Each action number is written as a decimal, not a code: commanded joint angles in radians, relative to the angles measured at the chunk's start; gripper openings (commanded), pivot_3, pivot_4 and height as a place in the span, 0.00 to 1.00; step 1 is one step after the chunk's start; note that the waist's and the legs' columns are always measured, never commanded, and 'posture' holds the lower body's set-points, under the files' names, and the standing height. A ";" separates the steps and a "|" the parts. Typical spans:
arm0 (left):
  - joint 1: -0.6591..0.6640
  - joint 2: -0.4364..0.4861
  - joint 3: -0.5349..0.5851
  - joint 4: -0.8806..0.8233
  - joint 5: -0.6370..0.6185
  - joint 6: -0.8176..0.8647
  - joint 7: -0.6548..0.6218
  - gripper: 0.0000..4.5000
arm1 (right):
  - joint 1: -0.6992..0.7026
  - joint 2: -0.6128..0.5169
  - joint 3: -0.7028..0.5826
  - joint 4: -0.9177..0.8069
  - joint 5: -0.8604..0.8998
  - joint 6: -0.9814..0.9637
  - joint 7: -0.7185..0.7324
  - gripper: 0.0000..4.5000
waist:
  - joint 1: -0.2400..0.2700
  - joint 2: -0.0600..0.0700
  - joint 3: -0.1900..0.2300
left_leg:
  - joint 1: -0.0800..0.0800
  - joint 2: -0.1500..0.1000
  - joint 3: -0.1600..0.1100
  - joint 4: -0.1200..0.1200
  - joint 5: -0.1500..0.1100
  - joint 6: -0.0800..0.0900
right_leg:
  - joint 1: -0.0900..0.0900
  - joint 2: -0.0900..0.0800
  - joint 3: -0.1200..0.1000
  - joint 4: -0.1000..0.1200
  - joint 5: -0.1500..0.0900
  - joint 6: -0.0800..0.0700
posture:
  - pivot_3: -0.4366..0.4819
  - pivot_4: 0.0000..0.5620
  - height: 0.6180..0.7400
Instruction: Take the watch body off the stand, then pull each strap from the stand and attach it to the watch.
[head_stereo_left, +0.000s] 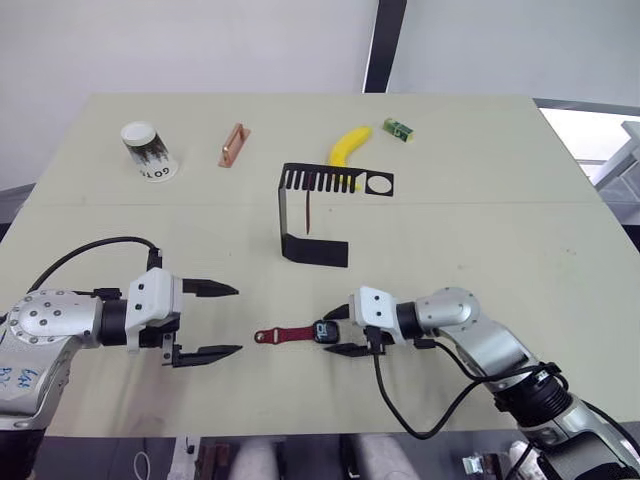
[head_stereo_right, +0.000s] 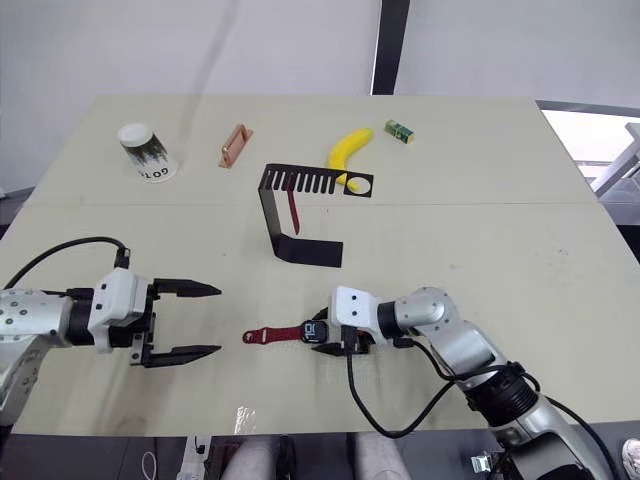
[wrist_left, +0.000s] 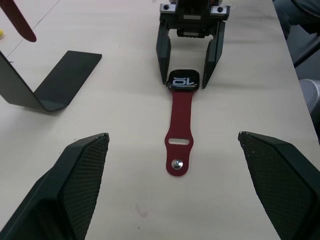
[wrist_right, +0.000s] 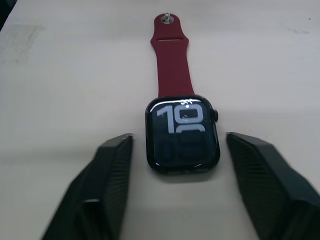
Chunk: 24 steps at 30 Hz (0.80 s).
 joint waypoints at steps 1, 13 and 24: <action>-0.017 -0.017 -0.007 -0.017 -0.015 -0.002 0.021 1.00 | 0.008 -0.054 -0.094 -0.075 0.065 -0.007 0.049 1.00 | 0.001 0.000 0.000 | 0.000 0.000 0.000 0.000 0.000 0.000 | 0.000 0.000 0.000 0.000 0.000 0.000 | 0.48 0.27 1.00; 0.142 -0.153 0.298 -0.019 -0.126 0.156 0.301 1.00 | 0.199 -0.110 -0.510 -0.158 0.366 0.155 -0.029 1.00 | -0.003 0.000 0.000 | 0.001 0.001 0.000 -0.001 0.000 0.001 | 0.001 0.001 0.000 0.000 0.000 0.000 | 0.48 0.27 1.00; 0.397 -0.173 0.565 0.021 -0.133 0.217 0.339 1.00 | 0.404 -0.230 -0.791 -0.051 0.430 0.160 0.009 1.00 | 0.023 -0.001 0.000 | 0.009 0.000 -0.002 -0.002 -0.005 0.006 | 0.013 0.001 0.000 -0.012 0.000 0.000 | 0.48 0.27 1.00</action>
